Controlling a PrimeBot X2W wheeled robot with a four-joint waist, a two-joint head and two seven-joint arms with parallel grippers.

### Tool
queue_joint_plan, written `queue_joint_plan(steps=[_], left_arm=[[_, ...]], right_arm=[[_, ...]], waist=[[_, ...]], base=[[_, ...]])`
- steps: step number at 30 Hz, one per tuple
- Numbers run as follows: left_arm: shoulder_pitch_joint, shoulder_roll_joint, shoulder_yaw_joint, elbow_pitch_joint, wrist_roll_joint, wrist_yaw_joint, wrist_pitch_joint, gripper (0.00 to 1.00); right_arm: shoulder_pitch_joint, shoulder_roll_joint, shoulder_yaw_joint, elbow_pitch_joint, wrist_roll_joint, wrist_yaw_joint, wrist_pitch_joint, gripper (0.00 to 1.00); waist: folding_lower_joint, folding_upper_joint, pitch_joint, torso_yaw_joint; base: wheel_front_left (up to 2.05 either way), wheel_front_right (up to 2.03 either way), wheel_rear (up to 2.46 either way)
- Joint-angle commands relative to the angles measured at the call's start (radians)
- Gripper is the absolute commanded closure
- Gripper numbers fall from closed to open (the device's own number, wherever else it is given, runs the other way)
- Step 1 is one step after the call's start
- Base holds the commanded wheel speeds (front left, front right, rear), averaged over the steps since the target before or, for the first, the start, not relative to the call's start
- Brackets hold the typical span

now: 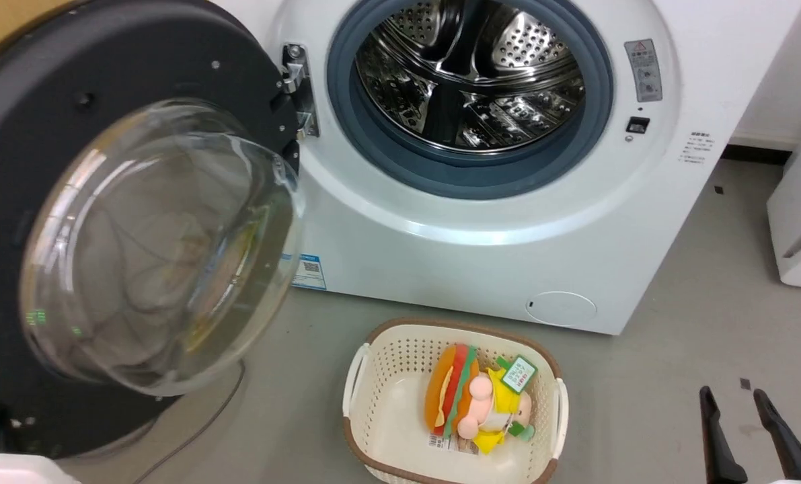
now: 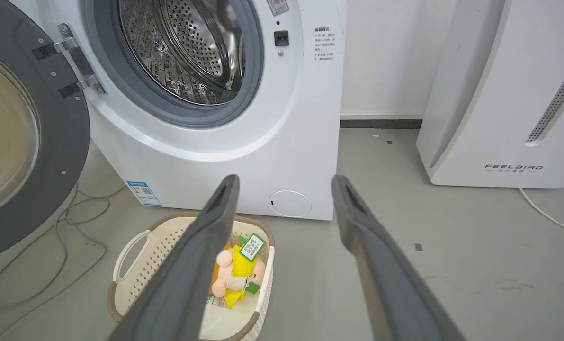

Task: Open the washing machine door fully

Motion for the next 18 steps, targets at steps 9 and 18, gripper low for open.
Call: queue_joint_plan(steps=[9, 18], left_arm=[[-0.126, 0.041, 0.052, 0.264, -0.038, -0.062, -0.092, 1.0], [-0.158, 0.025, 0.043, 0.377, -0.022, -0.093, -0.17, 1.0]], right_arm=[[-0.013, 0.003, 0.004, -0.007, 0.002, 0.001, 0.01, 0.0], [0.001, 0.003, 0.016, 0.002, 0.011, 0.001, 0.008, 0.0]], waist=[[0.0, 0.0, 0.005, -0.025], [0.0, 0.0, -0.029, -0.031]], base=[[0.0, 0.0, 0.0], [0.0, 0.0, 0.0]])
